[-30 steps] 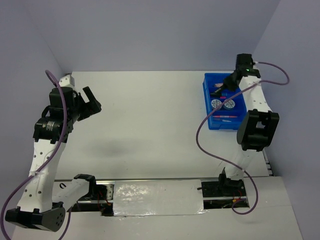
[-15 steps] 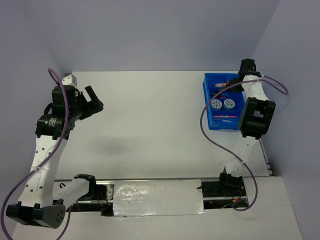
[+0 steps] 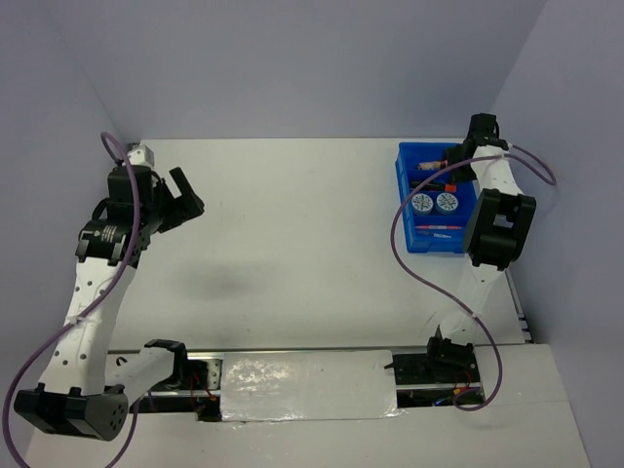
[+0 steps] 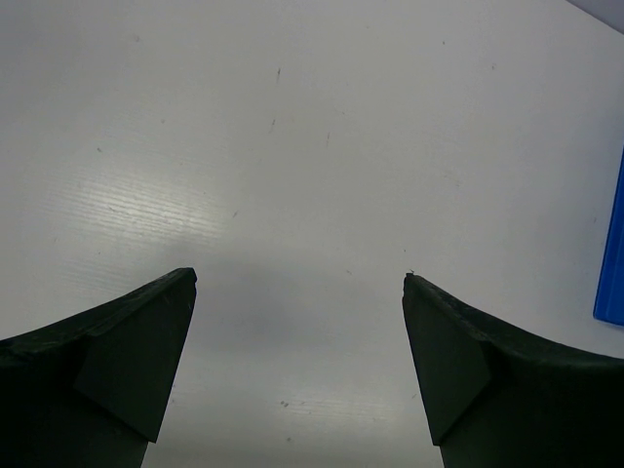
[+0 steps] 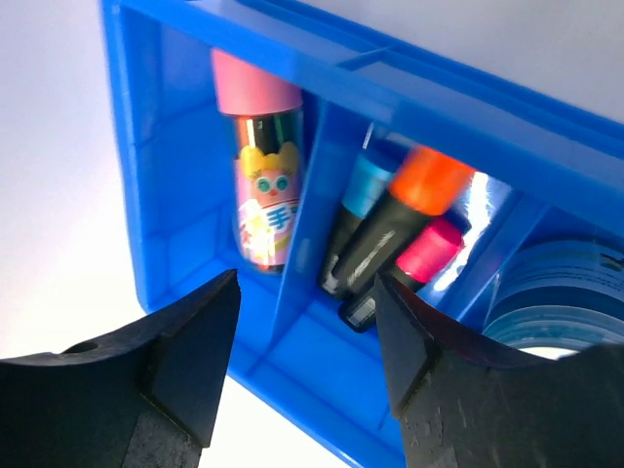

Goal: Sort the stationery into containers
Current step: Place the pen in the storage box, then reset both arms

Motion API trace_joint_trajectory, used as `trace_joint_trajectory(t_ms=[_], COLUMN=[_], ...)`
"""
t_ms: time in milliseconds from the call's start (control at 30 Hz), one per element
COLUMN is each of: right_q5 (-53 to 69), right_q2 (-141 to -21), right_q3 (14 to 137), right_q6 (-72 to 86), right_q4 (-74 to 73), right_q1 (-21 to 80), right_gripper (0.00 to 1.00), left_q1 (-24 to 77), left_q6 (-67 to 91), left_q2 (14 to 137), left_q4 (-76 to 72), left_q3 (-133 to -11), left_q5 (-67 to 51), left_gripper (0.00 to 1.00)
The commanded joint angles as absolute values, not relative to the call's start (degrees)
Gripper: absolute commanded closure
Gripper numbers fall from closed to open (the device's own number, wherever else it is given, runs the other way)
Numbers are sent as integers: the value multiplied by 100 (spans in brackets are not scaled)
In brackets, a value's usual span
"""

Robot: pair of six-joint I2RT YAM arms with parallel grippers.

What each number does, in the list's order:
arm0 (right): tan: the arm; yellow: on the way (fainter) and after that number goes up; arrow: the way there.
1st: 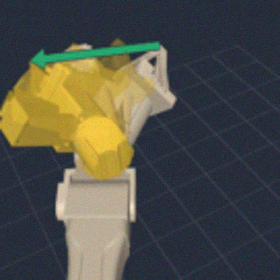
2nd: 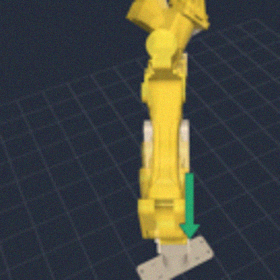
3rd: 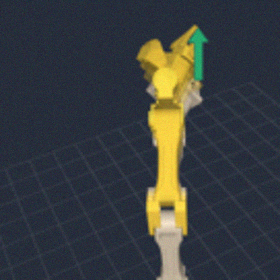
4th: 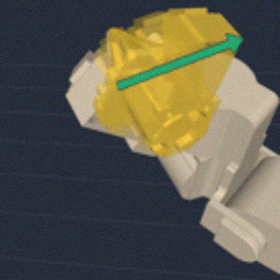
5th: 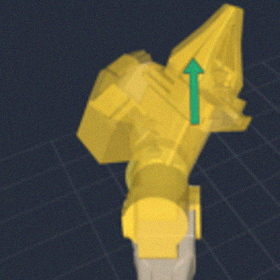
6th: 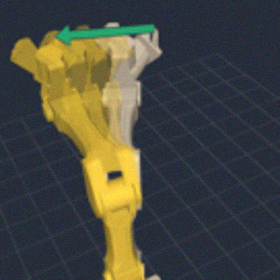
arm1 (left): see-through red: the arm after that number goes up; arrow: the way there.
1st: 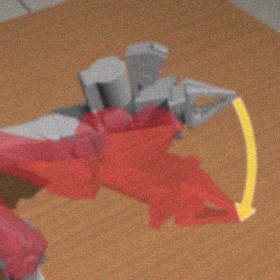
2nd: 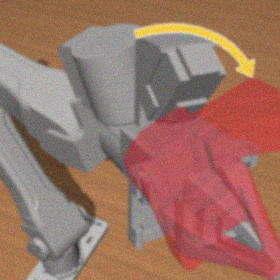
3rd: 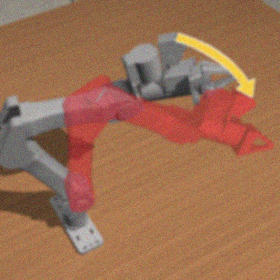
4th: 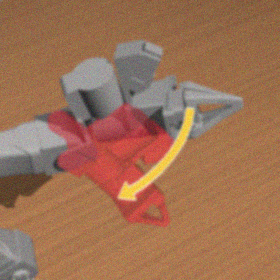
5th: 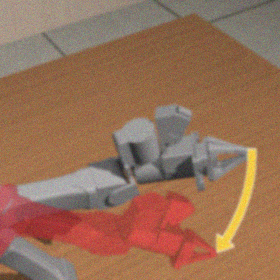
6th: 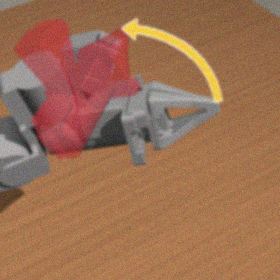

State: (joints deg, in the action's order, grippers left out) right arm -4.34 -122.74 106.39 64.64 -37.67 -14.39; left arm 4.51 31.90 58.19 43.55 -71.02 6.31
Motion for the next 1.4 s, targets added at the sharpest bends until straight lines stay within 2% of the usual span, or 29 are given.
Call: trace_joint_trajectory(t_ms=[0, 133, 200, 300, 433, 500, 533, 567, 600, 633, 667, 700, 733, 867, 967, 1100, 1367], right_q5=[-404, -264, -394, -1008, -1239, -1388, -1423, -1337, -1284, -1196, -1074, -1011, -976, -984, -1028, -1107, -784], right_q2=[-12200, -11867, -11743, -11331, -9382, -8521, -7620, -7202, -6755, -5976, -5307, -5300, -4813, -4263, -4087, -3411, -2725], right_q3=[10960, 11082, 11713, 12375, 11271, 10155, 9803, 9069, 8774, 8345, 8193, 8096, 8051, 8673, 9105, 9018, 8825], right_q6=[6241, 5392, 4732, 2934, 1435, 1057, 1055, 1055, 1194, 1274, 1335, 1362, 1380, 1109, 1028, 1160, 1292], right_q4=[-3726, -3577, -3769, -4446, -4439, -4473, -4491, -4491, -4535, -4709, -4928, -5096, -5298, -6458, -7232, -7585, -7980], right_q1=[-1459, -1345, -1100, -651, -63, 411, 544, 675, 799, 991, 1028, 1046, 1046, 1046, 1046, 1046, 1055], right_gripper=[35, 35, 35, 32, 30, 29, 27, 26, 20, 1, 0, 0, 0, 0, 0, 0, 0], left_q1=[413, 422, 413, 413, 413, 413, 422, 483, 666, 738, 843, 887, 905, 914, 914, 914, 1011], left_q6=[3191, 3085, 2954, 2822, 2655, 2558, 2479, 2505, 2540, 2531, 2514, 2505, 2479, 2347, 2180, 2188, 2706], left_q2=[5897, 6012, 6126, 6407, 6723, 6671, 6619, 6505, 6426, 6199, 6057, 5925, 5663, 5090, 4729, 4158, 3307], left_q4=[4078, 4218, 4359, 4745, 5211, 5204, 5186, 5212, 5264, 5221, 5099, 5098, 5028, 4975, 5010, 5062, 5641], left_q3=[-7154, -7338, -7514, -7865, -8340, -8341, -8297, -8201, -8148, -7939, -7832, -7718, -7612, -7146, -6769, -6093, -6599], left_q5=[668, 677, 703, 975, 1440, 1616, 1678, 1966, 2064, 2048, 1900, 1838, 1776, 1573, 1862, 2520, 1890], left_gripper=[1, 1, 1, 1, 1, 1, 1, 1, 1, 1, 1, 1, 1, 1, 1, 1, 1])
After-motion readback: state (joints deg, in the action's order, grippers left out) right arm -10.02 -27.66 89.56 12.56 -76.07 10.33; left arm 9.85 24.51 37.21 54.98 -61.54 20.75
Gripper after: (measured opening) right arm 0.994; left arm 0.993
